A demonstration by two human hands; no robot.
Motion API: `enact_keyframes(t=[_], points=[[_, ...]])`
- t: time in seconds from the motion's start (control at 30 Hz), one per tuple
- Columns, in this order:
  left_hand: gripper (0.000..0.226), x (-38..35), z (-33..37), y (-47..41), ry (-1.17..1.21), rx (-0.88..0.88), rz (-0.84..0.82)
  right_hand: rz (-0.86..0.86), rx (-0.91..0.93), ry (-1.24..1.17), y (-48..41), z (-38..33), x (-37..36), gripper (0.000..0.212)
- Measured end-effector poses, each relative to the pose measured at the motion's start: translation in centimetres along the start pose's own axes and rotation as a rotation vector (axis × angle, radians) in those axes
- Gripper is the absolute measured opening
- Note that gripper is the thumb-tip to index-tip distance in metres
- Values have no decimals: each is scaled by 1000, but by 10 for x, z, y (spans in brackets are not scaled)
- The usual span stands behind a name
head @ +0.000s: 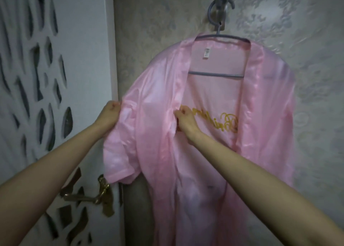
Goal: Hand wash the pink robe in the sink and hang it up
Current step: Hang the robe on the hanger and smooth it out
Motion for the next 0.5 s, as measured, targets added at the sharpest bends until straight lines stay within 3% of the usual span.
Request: enact_keyframes(t=[0.1, 0.23, 0.27, 0.33, 0.4, 0.47, 0.5], points=[[55, 5, 11, 7, -152, 3, -65, 34, 33, -90, 13, -8, 24, 19], [19, 3, 16, 16, -176, -24, -278, 113, 28, -179, 17, -3, 56, 24], [21, 5, 17, 17, -224, -9, -284, 111, -11, -220, 17, 0, 60, 29], [32, 16, 18, 12, -363, -4, -219, 29, -64, -267, 20, -1, 63, 48], [43, 19, 24, 8, -401, -40, -191, -124, -3, -206, 29, -17, 65, 36], [44, 17, 23, 9, -310, -23, -210, -299, 96, 70, 38, -25, 60, 21], [44, 17, 18, 9, -242, 20, -212, -369, 118, 207, 42, -22, 56, 29]])
Point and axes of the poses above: each hand's wrist, its own y-axis away from the middle knuckle, its own x-axis out of the back of the hand, z = x × y, the point moved 10 cm from there along -y, towards the middle knuckle, and after that the axes turned 4 degrees about y, right-handed, at the moved point
